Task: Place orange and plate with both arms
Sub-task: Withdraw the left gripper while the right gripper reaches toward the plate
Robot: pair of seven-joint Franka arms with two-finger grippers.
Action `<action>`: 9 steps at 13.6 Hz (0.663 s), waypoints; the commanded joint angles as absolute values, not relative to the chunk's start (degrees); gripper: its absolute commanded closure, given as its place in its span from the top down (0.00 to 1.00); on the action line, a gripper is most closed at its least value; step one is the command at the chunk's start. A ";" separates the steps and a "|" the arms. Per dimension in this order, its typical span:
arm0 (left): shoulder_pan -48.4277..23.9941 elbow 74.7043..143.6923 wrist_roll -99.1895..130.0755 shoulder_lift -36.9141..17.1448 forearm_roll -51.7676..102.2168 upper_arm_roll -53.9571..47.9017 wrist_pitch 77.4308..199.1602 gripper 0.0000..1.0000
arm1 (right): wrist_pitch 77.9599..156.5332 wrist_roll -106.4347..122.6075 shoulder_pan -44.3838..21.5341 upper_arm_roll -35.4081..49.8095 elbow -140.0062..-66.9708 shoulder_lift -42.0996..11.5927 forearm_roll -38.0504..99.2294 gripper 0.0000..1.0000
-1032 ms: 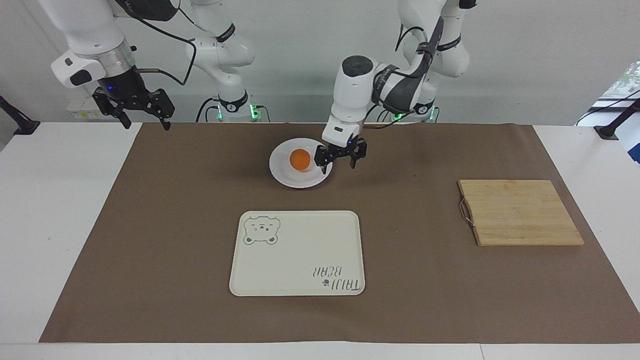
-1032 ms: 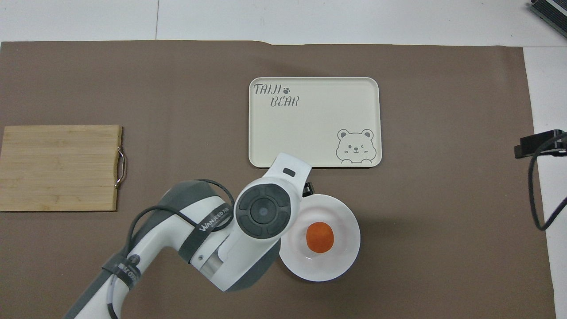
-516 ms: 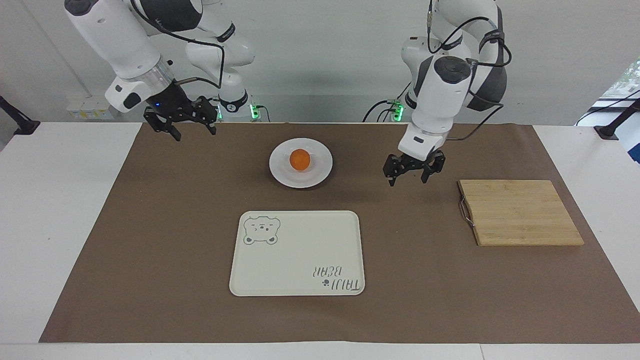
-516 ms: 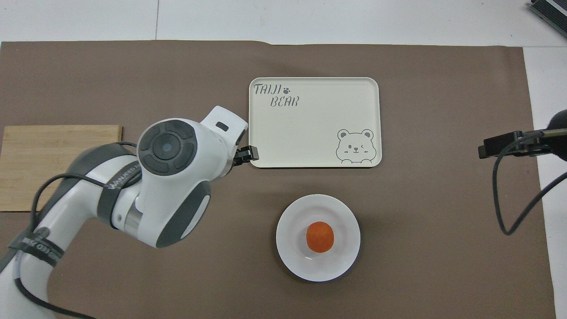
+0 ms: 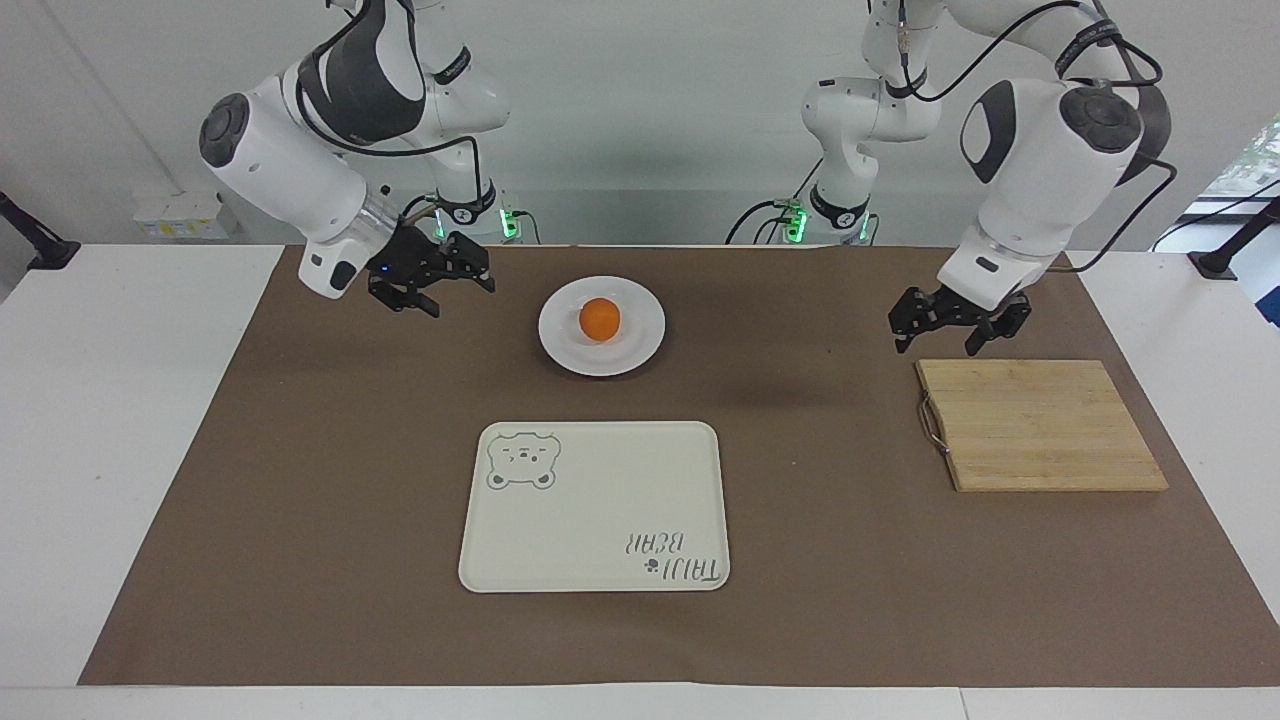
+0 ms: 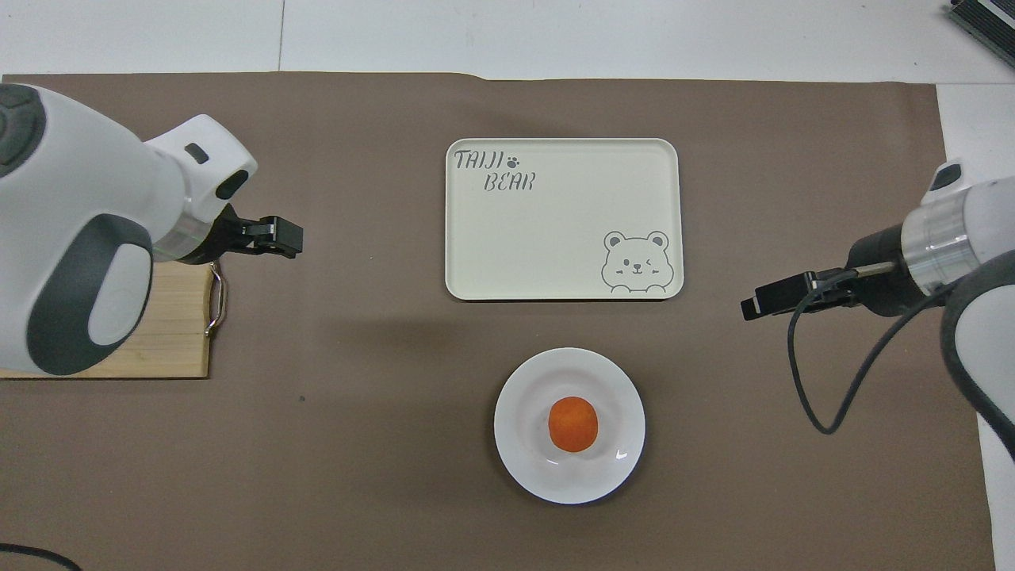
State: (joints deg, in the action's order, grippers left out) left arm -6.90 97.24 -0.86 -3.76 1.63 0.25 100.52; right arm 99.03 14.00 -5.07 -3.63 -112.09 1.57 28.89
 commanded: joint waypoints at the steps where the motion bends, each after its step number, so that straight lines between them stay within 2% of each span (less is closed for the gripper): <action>1: -4.31 92.31 -3.95 -2.99 1.59 -0.44 93.20 1.00 | 102.21 20.19 -4.92 -3.69 -119.33 3.25 34.87 1.00; 3: -4.31 88.26 -4.04 -2.99 0.53 -0.35 88.18 1.00 | 103.62 21.27 -5.27 -3.69 -122.24 3.43 36.55 1.00; 6: -4.22 89.38 -4.13 -1.50 0.26 -0.09 88.59 1.00 | 108.26 27.23 -6.41 -3.69 -129.17 3.34 42.61 1.00; 9: -4.13 89.30 -3.96 -1.49 0.18 -0.09 88.59 1.00 | 109.69 28.56 -7.47 -3.69 -132.70 2.29 45.43 1.00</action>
State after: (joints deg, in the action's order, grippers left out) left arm -4.68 89.10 -3.51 -2.02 1.09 0.25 89.42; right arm 108.28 26.52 -7.25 -3.58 -129.55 1.60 42.81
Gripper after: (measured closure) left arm 0.000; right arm 0.000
